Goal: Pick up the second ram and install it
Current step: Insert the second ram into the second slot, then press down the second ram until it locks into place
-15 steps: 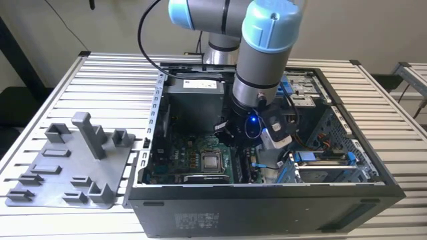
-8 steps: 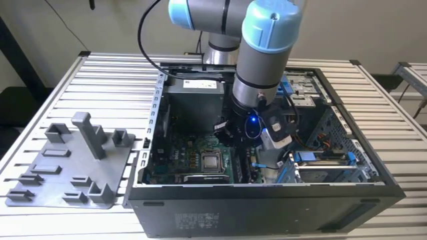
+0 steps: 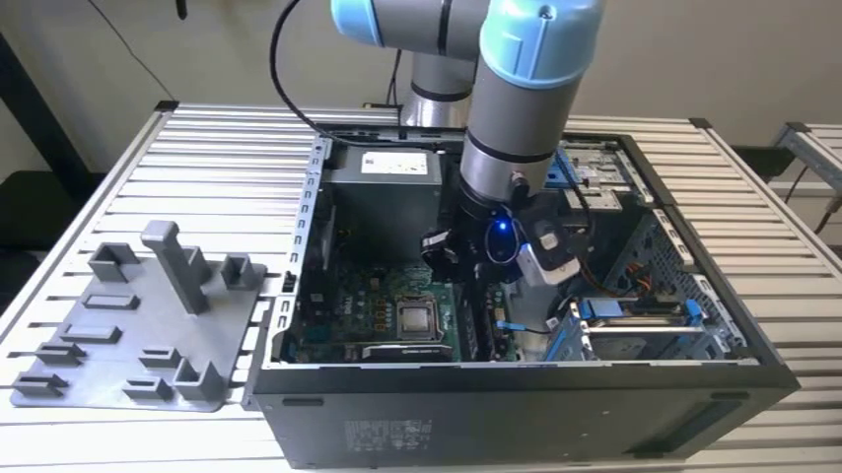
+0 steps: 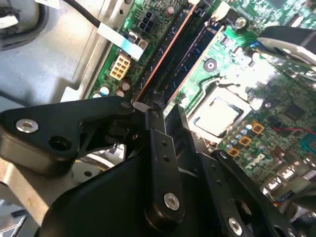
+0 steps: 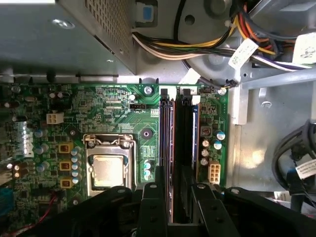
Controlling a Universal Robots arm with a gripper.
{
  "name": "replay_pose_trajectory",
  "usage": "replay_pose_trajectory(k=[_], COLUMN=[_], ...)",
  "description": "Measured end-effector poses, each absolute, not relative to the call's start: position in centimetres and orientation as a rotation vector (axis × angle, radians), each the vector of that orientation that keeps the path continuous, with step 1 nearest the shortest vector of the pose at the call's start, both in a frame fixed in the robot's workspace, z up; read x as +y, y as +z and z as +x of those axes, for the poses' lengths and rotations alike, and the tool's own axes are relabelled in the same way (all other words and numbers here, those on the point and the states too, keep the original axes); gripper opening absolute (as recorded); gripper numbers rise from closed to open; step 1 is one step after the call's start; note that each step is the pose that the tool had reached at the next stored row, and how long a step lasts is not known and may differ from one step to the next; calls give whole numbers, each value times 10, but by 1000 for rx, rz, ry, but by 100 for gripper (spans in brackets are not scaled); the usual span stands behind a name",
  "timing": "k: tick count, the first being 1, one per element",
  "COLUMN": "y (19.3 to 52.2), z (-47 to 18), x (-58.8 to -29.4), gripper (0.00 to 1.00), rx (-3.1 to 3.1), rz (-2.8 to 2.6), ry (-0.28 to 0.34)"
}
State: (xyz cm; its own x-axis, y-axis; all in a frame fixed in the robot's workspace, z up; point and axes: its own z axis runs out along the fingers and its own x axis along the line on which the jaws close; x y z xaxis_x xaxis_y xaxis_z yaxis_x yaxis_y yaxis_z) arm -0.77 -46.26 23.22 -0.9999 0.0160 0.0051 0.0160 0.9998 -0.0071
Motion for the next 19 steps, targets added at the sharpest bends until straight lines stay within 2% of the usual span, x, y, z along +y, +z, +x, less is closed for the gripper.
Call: replay_pose_trajectory(k=[4, 8, 10, 12, 19], y=[249, 249, 249, 249, 250], z=[-8, -8, -8, -8, -8], x=[-463, -463, -463, -463, -463], gripper=[28, 28, 26, 13, 11], rx=[-3136, -3137, -3137, -3137, -3138], rz=[-25, -25, -25, -25, -25], ry=[11, 11, 11, 11, 11])
